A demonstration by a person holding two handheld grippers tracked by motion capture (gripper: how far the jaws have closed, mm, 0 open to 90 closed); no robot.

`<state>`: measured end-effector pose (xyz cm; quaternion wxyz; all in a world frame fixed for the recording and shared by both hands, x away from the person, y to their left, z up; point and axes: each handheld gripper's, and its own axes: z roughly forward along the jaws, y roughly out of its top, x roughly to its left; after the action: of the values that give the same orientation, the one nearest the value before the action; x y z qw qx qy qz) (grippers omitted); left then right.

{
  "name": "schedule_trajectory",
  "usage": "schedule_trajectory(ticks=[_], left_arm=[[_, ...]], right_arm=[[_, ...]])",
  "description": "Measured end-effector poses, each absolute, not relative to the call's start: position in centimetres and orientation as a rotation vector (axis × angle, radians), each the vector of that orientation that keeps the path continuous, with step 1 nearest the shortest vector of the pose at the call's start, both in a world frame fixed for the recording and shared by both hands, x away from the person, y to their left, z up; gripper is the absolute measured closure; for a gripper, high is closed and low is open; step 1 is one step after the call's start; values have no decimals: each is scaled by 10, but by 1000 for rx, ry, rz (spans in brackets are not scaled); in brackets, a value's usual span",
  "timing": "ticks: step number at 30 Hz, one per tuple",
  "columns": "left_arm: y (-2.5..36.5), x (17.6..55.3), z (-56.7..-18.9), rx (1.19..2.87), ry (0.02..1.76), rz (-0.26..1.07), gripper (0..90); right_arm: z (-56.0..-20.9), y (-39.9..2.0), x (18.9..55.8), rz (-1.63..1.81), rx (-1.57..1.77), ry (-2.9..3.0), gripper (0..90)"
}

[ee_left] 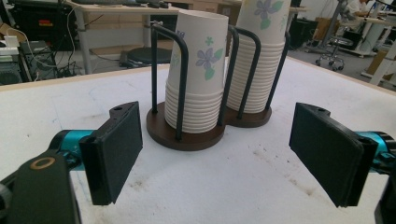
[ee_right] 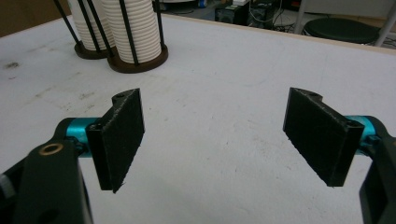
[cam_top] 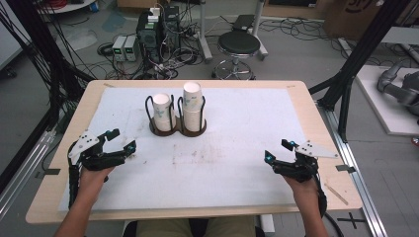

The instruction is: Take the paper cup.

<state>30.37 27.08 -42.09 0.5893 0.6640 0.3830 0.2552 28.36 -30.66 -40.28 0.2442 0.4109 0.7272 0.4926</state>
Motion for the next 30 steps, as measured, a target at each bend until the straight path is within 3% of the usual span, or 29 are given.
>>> schedule_trajectory(ticks=[21,30], left_arm=[[267,304,-413,1549,885,574,167],[258,346,-374,1534,855,550,168]], right_arm=[[-402,-297,284,1361,1107,2017,212],[-402,-295,286,1362,1105,2030,212]])
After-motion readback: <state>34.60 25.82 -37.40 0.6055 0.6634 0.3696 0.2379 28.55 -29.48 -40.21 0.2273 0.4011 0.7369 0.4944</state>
